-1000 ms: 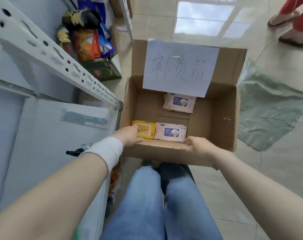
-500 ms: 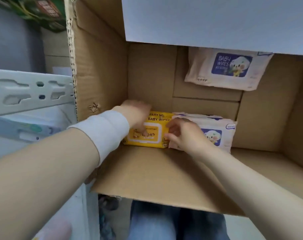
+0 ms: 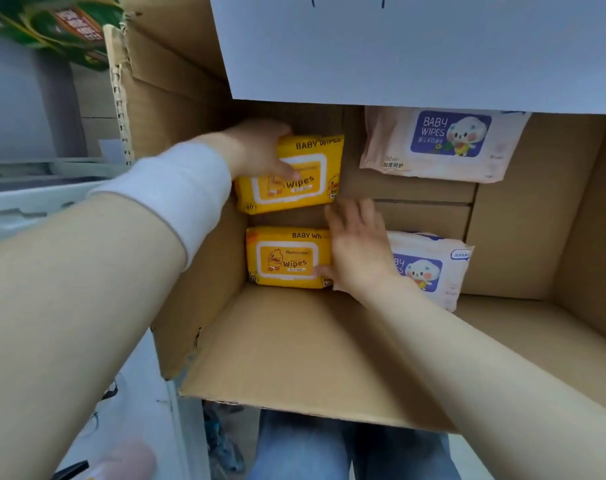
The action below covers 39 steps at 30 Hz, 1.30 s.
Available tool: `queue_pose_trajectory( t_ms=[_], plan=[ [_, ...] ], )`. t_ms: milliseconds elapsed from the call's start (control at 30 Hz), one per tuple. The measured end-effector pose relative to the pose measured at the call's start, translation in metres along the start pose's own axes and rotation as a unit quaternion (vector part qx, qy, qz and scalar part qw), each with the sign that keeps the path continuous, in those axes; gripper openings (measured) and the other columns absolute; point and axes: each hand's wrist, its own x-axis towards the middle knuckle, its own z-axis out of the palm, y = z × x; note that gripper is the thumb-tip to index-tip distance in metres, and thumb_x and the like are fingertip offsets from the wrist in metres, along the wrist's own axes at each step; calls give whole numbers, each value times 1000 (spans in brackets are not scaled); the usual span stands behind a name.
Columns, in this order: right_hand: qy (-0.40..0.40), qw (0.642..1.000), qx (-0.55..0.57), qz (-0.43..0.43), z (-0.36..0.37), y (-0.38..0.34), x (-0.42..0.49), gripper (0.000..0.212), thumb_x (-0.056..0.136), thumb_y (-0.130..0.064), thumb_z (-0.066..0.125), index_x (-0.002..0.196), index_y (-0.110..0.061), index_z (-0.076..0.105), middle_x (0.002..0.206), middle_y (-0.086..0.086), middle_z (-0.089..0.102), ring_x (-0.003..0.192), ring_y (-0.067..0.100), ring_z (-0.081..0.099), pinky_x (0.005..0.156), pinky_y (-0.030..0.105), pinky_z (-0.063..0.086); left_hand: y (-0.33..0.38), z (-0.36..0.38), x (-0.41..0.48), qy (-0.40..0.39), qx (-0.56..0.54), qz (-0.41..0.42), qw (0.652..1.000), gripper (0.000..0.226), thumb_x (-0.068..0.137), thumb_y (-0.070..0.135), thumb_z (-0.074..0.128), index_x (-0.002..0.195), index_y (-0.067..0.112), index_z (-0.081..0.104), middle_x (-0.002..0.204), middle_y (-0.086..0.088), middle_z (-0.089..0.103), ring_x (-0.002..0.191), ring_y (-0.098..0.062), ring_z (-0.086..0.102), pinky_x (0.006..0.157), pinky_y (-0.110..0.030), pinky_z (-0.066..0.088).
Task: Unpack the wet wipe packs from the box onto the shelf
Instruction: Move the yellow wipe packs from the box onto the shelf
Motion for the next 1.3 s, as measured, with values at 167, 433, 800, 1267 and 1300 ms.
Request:
queue_pose_trajectory(
  t_ms=[167,433,800,1267,1300],
  plan=[
    [-54,993,-102,-1,21,-11,16,65,80,-44,64,125,-3,42,132,16,39,128,33,27,108,40,20,3,-4,20,-29,-19,18,999,70,80,39,67,139,15,38,136,-9,51,120,-28,52,95,-35,43],
    [-56,997,-42,-29,15,-15,20,61,73,-45,71,119,-8,58,122,10,55,123,31,31,103,40,21,2,13,23,-6,-59,21,998,71,82,38,66,141,14,35,137,-8,50,121,-26,52,94,-33,43],
    [51,903,419,87,-3,-16,-54,35,73,-21,75,101,-21,54,90,-6,57,83,12,54,63,19,43,20,16,-9,67,25,31,997,73,76,51,68,132,10,47,129,-12,54,115,-29,54,84,-32,45],
    [10,768,624,148,-80,36,-245,52,65,-52,72,100,-14,62,73,-1,76,57,13,71,43,27,55,18,29,-242,71,-377,68,921,39,81,34,69,114,19,53,107,0,67,100,-20,65,87,-37,54],
    [8,779,613,132,-88,36,-261,62,56,-60,75,96,-15,62,70,-2,75,52,11,69,39,24,52,20,35,-268,72,-410,71,907,43,82,32,68,119,20,52,113,-2,66,104,-20,65,90,-39,54]
  ],
)
